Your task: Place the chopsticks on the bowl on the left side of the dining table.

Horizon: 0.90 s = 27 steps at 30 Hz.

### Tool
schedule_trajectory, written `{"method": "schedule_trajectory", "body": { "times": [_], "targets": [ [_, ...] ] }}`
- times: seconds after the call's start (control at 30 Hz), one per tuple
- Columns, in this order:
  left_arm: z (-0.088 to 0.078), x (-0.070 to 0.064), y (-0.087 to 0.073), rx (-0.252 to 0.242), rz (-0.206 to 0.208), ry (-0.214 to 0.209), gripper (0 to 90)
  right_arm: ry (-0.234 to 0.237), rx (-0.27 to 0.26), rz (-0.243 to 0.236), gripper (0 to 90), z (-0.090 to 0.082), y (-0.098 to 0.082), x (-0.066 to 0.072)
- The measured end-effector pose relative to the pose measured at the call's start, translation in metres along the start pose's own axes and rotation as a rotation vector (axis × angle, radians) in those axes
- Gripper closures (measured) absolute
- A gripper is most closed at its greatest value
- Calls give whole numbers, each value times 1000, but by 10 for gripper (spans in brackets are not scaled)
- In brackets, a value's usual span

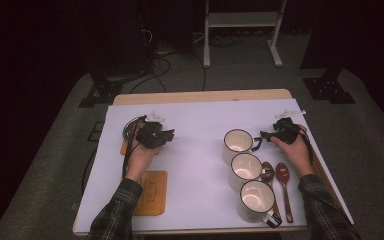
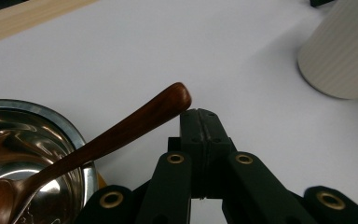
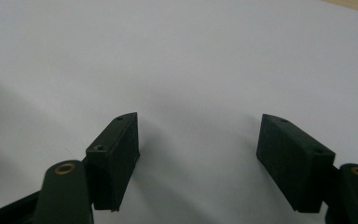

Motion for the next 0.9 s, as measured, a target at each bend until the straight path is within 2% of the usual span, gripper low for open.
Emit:
{"method": "schedule_trajectory", "body": {
  "times": [0.13,0.5,0.8,0.9],
  "targets": [
    [5,8,5,-10,-15,12,895,0,0,0,280,0,0,0],
    [19,23,19,4,-17,44,887,0,0,0,280,0,0,0],
    [27,38,24,5,-59,50,888,0,0,0,280,0,0,0],
    [29,42,26,1,-61,54,888,0,0,0,280,0,0,0]
  ]
}}
Point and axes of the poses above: each handheld gripper's, and its own axes: z roughly forward along the jaws, y roughly out of its top, x roughly to its left, the point moved 4 cm from there along z, roughly forward along the jaws, and after that the axes turned 4 degrees about y, right-handed, at the moved point
